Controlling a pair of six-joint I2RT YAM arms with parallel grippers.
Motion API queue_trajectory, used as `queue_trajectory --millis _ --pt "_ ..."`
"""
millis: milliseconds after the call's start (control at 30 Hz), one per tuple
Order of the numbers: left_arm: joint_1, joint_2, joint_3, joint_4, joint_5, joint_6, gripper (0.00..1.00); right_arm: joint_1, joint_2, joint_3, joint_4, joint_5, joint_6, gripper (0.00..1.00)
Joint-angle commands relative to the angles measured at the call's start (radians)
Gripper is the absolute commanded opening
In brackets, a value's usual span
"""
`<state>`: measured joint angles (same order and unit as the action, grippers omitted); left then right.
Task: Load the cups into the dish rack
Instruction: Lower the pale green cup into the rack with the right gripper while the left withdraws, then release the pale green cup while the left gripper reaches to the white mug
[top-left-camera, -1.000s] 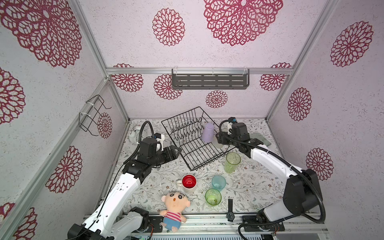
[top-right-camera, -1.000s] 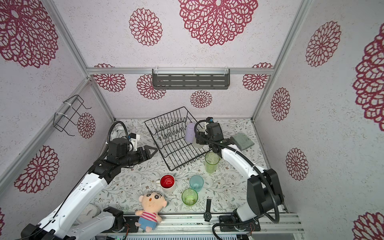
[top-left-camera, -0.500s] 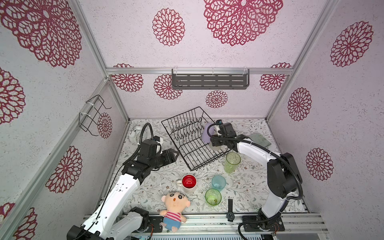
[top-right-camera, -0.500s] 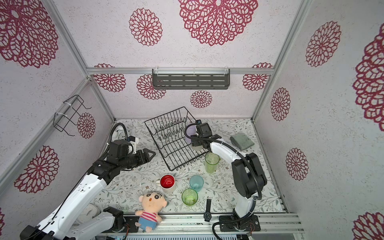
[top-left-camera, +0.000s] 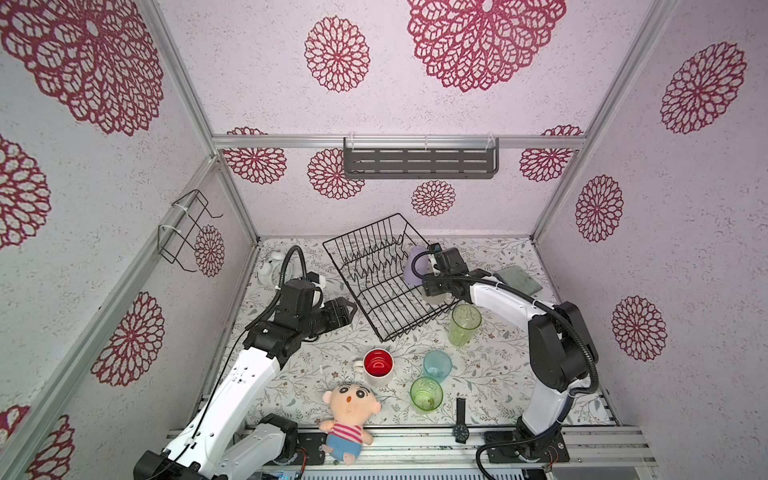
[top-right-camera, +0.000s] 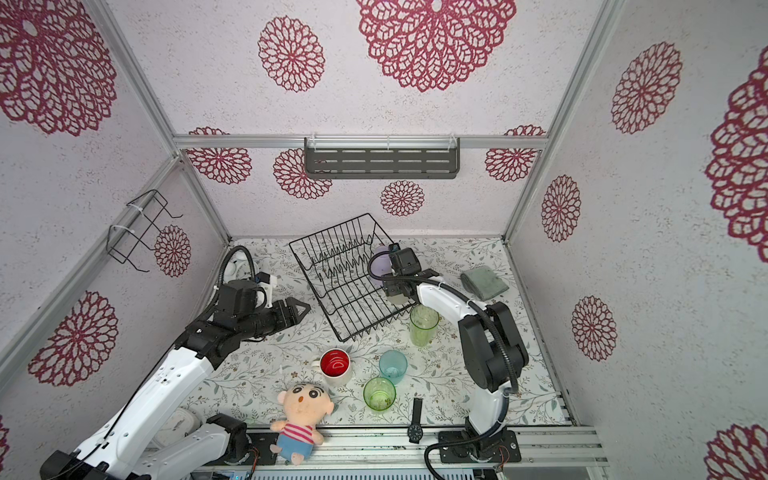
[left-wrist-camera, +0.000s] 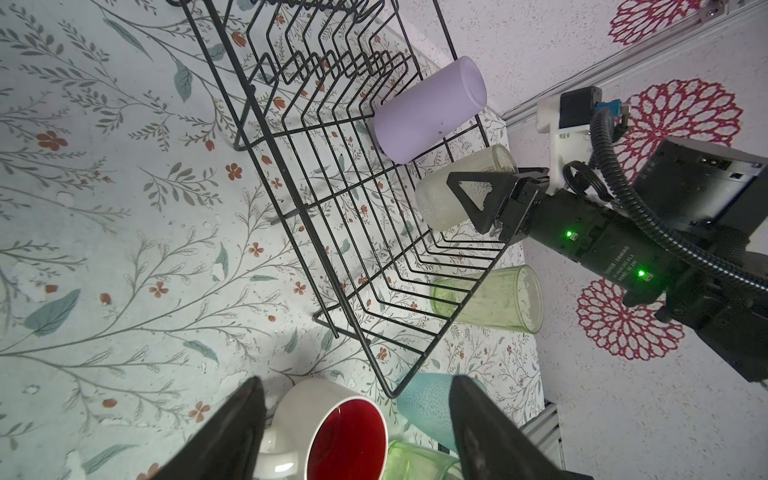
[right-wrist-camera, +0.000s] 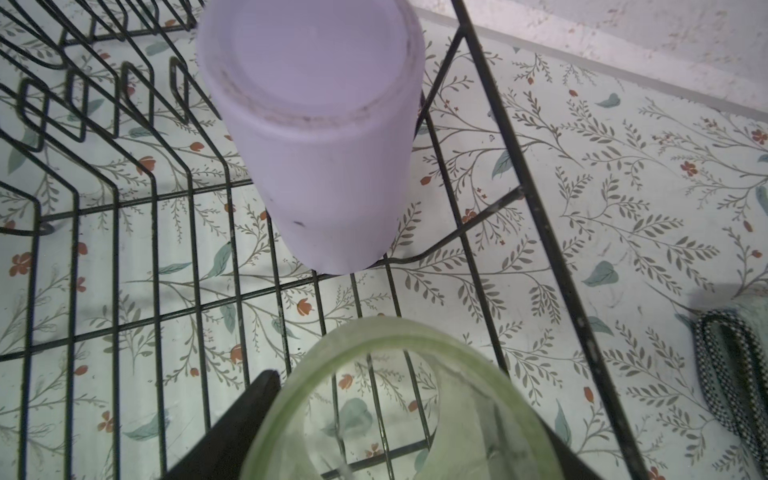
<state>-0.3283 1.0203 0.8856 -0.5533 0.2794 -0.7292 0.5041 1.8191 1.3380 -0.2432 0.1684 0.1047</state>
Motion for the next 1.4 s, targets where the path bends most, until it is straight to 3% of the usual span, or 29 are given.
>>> queue_trajectory --millis 0,400,633,867,1033,1200,1367 --pt "0.006 -0.012 0.007 0.01 -0.005 0.011 0.73 -0.001 0.014 0.042 -0.006 0.029 -0.019 0.7" --pt "0.007 -0.036 0.01 -0.048 0.017 0.042 0.73 -0.001 -0.014 0.045 -0.059 0.043 -0.006 0.8" --pt "-0.001 -0.064 -0.036 -0.069 0.086 0.024 0.73 -0.001 -0.066 0.027 -0.06 0.03 0.016 0.86" --pt "-0.107 -0.043 -0.055 -0.146 0.077 0.028 0.72 -0.001 -0.177 0.024 -0.078 0.027 0.047 0.89" --pt "-0.198 -0.025 -0.063 -0.206 0.059 0.019 0.69 0.0 -0.349 -0.086 -0.004 0.085 0.072 0.91" --pt "-0.324 0.041 -0.054 -0.247 -0.045 0.02 0.67 -0.012 -0.546 -0.243 0.105 0.15 0.089 0.99" --pt "-0.396 0.156 0.003 -0.272 -0.143 0.059 0.65 -0.057 -0.658 -0.311 0.107 0.109 0.138 0.99"
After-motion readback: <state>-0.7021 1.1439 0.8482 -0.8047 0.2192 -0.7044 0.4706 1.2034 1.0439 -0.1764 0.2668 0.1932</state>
